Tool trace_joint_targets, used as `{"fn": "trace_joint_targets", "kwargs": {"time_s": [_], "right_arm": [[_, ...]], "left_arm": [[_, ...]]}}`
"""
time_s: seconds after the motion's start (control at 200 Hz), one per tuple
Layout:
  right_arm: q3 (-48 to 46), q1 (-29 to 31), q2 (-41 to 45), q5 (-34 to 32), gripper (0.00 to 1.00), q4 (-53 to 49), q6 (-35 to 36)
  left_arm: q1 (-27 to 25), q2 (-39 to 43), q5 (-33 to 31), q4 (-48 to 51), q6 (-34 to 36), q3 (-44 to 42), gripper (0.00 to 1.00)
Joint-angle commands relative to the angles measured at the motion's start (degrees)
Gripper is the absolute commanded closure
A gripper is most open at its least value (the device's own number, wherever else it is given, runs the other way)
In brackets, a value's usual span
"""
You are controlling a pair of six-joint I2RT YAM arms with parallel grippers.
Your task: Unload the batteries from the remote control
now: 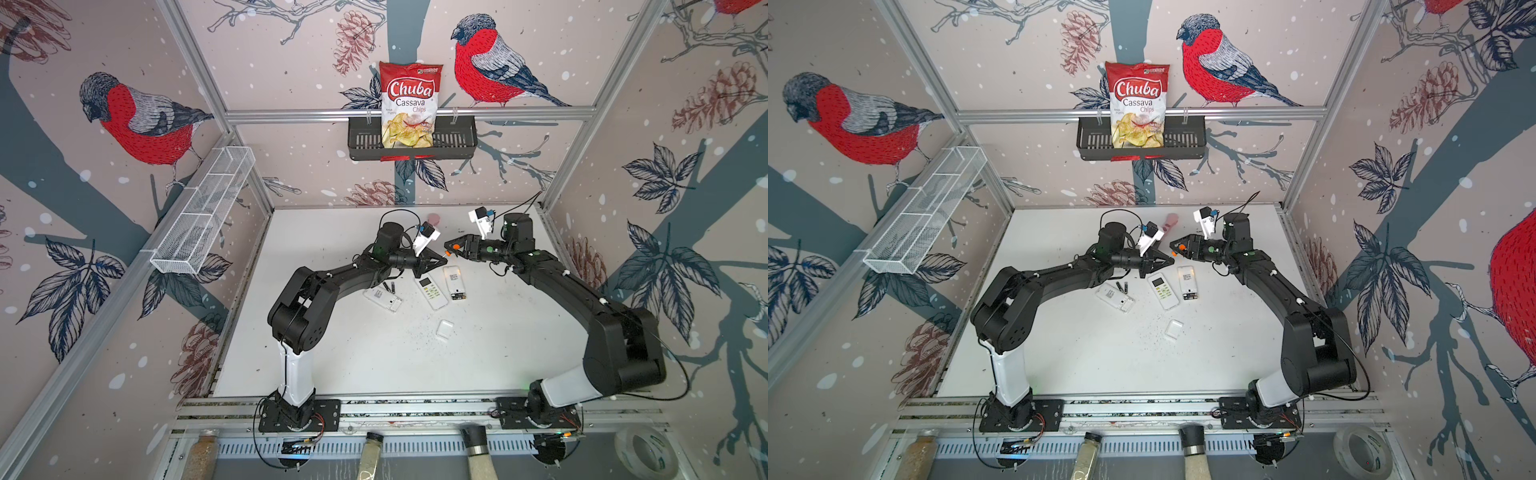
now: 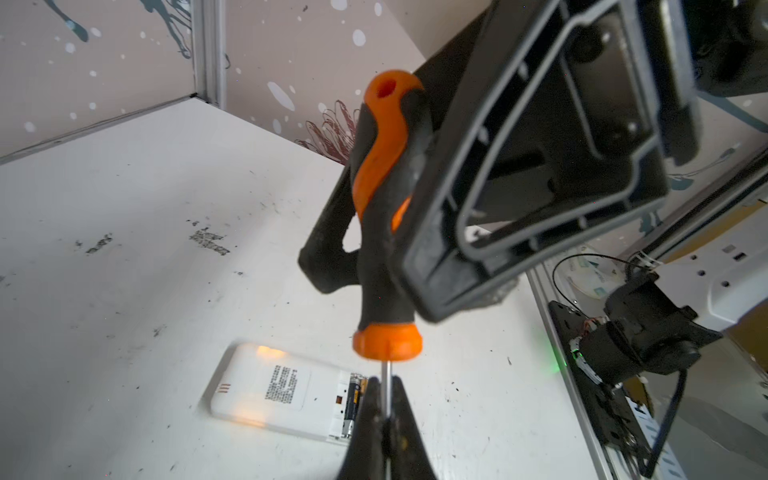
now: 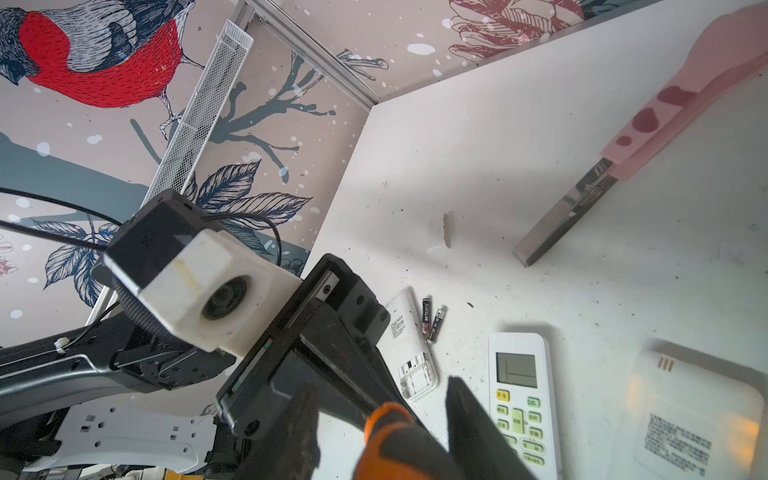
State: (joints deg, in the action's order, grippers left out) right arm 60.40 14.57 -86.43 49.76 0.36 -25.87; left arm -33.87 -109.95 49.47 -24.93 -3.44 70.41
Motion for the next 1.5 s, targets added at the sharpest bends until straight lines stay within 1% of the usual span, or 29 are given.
{"fn": "trace_joint_targets", "kwargs": {"time_s": [0.0, 0.08, 0.185, 0.255, 0.365, 0.47, 0.61, 0.806, 1.001, 1.161, 1.236, 1.346, 1.441, 1.496], "right_arm": [[0.9, -0.3, -0.2, 1.6, 0.42, 0.3, -0.1], [1.4, -0.7, -0.2, 2.2, 0.43, -0.6, 0.7], [2.6, -0.8, -0.9, 4.2, 0.52, -2.7, 2.3], [2.8, -0.8, -1.3, 5.5, 0.56, -3.2, 2.8], [3.8, -0.8, -2.3, 6.0, 0.56, -5.1, 4.0], [5.1, -0.3, -3.8, 6.9, 0.55, -6.4, 4.7], [6.2, 0.4, -5.0, 7.1, 0.56, -7.8, 5.6], [6.4, 0.5, -5.5, 7.4, 0.66, -8.4, 5.8], [6.1, 0.4, -5.5, 7.7, 0.68, -9.1, 6.3], [6.3, 0.5, -6.0, 8.1, 0.76, -9.1, 6.2], [6.2, 0.5, -6.0, 8.2, 0.76, -9.2, 6.2], [6.2, 0.5, -6.1, 8.4, 0.73, -9.6, 6.6], [6.4, 0.5, -6.2, 8.4, 0.73, -10.7, 7.4], [6.5, 0.5, -6.2, 8.4, 0.75, -10.9, 7.6]], "left_arm": [[-0.1, 1.4, -6.0, -0.6, 2.4, -1.0, 1.0], [-0.1, 2.2, -6.9, -0.5, 3.3, -1.8, 1.0], [-0.1, 2.3, -6.7, 0.3, 3.7, -1.6, 1.0], [-0.2, 2.5, -6.8, 0.5, 4.0, -1.7, 1.0], [-0.9, 3.1, -8.2, 2.6, 6.1, -1.4, 1.0], [-1.5, 3.0, -8.1, 5.9, 8.1, -0.1, 1.0], [-2.1, 3.2, -7.9, 7.2, 9.2, 0.1, 1.0], [-2.1, 3.5, -8.6, 7.4, 9.4, 0.2, 1.0], [-2.0, 3.6, -9.3, 8.5, 10.1, 0.6, 1.0], [-2.0, 3.7, -9.6, 9.2, 10.5, 1.0, 1.0], [-2.0, 3.7, -9.7, 9.5, 10.7, 1.0, 1.0], [-2.0, 3.4, -9.7, 11.1, 11.5, 2.0, 1.0], [-2.0, 3.2, -9.7, 12.0, 12.0, 2.5, 1.0], [-2.0, 3.1, -9.6, 12.2, 12.1, 2.4, 1.0]]}}
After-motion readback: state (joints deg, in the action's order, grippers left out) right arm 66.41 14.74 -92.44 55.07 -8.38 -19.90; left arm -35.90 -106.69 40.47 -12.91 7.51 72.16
